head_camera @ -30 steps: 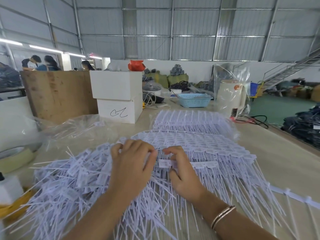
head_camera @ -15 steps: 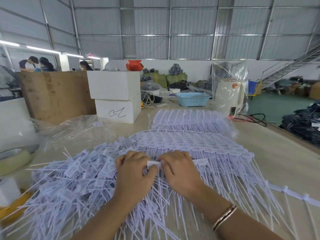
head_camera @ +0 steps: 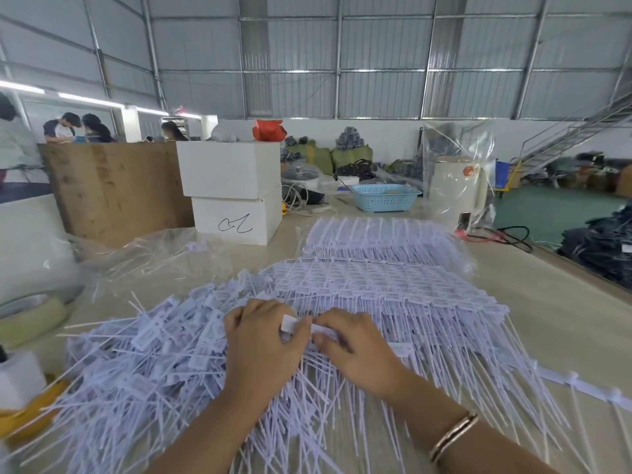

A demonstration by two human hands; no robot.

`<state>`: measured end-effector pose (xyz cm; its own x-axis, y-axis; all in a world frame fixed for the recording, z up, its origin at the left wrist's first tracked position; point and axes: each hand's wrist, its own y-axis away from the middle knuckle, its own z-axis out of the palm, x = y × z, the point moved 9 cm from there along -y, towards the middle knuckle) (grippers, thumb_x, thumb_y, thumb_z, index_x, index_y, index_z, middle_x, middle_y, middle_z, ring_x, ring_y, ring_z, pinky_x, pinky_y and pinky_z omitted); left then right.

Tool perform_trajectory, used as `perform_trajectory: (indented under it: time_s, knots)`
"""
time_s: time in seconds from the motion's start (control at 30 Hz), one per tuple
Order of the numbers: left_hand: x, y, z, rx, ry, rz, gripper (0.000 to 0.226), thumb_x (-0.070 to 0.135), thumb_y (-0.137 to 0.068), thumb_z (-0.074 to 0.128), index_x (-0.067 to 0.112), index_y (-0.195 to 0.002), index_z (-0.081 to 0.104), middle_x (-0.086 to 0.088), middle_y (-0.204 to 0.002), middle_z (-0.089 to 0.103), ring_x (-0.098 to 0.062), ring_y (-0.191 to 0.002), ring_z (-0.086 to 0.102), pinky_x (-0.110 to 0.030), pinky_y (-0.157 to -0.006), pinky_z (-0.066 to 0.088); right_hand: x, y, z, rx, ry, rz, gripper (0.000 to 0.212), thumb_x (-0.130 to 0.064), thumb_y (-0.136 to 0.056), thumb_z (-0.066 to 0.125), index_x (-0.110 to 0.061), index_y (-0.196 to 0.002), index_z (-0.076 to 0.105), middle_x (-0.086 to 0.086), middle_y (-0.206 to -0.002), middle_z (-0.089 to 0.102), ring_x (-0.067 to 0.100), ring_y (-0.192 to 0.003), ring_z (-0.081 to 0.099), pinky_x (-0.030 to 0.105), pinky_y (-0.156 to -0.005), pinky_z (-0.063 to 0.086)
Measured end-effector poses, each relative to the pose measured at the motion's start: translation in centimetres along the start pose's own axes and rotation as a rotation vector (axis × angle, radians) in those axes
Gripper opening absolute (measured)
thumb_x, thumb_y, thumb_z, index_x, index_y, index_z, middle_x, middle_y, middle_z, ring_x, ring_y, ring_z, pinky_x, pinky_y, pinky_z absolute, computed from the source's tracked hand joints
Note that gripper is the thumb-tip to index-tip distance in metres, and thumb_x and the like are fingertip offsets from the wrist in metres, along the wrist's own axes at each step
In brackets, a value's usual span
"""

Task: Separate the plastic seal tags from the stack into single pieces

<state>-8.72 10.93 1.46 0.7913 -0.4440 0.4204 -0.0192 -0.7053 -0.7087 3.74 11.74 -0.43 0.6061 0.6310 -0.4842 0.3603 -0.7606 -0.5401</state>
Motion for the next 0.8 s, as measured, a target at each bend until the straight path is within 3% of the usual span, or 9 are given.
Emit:
perform_trajectory:
  time_s: [0.13, 0.23, 0.37, 0.5, 0.67, 0.8]
  knots:
    - [0.1, 0.1, 0.2, -0.012, -0.004, 0.016, 0.029, 0.056, -0.075, 0.038, 0.033, -0.058, 0.043, 0.019, -0.054, 0.037, -0.010, -0.074, 0.043, -0.031, -0.076, 0.021, 0.4, 0.2, 0.5, 0.006, 0.020, -0.016, 0.026, -0.033, -0.088, 0.048, -0.015, -0.093, 0.066, -0.014, -0.071, 0.043, 0.003, -0.067, 0.042, 0.033, -0.073, 0.029]
    - [0.1, 0.0, 0.5, -0.032, -0.035, 0.007, 0.033, 0.060, -0.074, 0.035, 0.034, -0.058, 0.046, 0.019, -0.058, 0.045, -0.006, -0.078, 0.043, -0.028, -0.080, 0.020, 0.5, 0.3, 0.0, 0.045, -0.035, -0.028, 0.018, -0.029, -0.087, 0.054, -0.015, -0.088, 0.066, -0.002, -0.082, 0.051, 0.010, -0.074, 0.048, 0.034, -0.078, 0.029]
    - [-0.1, 0.0, 0.8, -0.061, 0.002, -0.009, 0.035, 0.060, -0.075, 0.030, 0.035, -0.054, 0.043, 0.017, -0.057, 0.046, -0.008, -0.079, 0.047, -0.033, -0.086, 0.027, 0.3, 0.3, -0.1, 0.071, -0.053, -0.051, 0.013, -0.026, -0.086, 0.057, -0.016, -0.086, 0.066, -0.010, -0.081, 0.056, 0.002, -0.073, 0.049, 0.038, -0.080, 0.032]
    - [-0.5, 0.1, 1.1, -0.081, 0.014, -0.051, 0.038, 0.054, -0.080, 0.035, 0.035, -0.048, 0.037, 0.012, -0.056, 0.048, -0.011, -0.080, 0.049, -0.035, -0.086, 0.027, 0.4, 0.2, -0.6, 0.137, -0.011, -0.042, 0.013, -0.028, -0.084, 0.057, -0.019, -0.082, 0.066, -0.025, -0.074, 0.049, -0.008, -0.075, 0.047, 0.031, -0.084, 0.027]
    - [-0.7, 0.1, 1.3, -0.084, -0.021, -0.091, 0.039, 0.047, -0.081, 0.039, 0.029, -0.046, 0.038, 0.011, -0.056, 0.050, -0.008, -0.079, 0.047, -0.027, -0.082, 0.017, 0.3, 0.3, -0.9, 0.194, 0.041, -0.044, 0.016, -0.027, -0.084, 0.060, -0.014, -0.076, 0.065, -0.007, -0.077, 0.061, 0.006, -0.075, 0.053, 0.027, -0.082, 0.027]
    - [-0.7, 0.1, 1.3, -0.070, 0.028, -0.110, 0.040, 0.046, -0.082, 0.039, 0.027, -0.047, 0.043, 0.009, -0.056, 0.051, -0.009, -0.079, 0.049, -0.028, -0.082, 0.018, -0.1, 0.5, -1.2, 0.236, 0.083, -0.067, 0.015, -0.026, -0.084, 0.060, -0.014, -0.076, 0.066, -0.007, -0.078, 0.063, 0.007, -0.074, 0.054, 0.019, -0.080, 0.025]
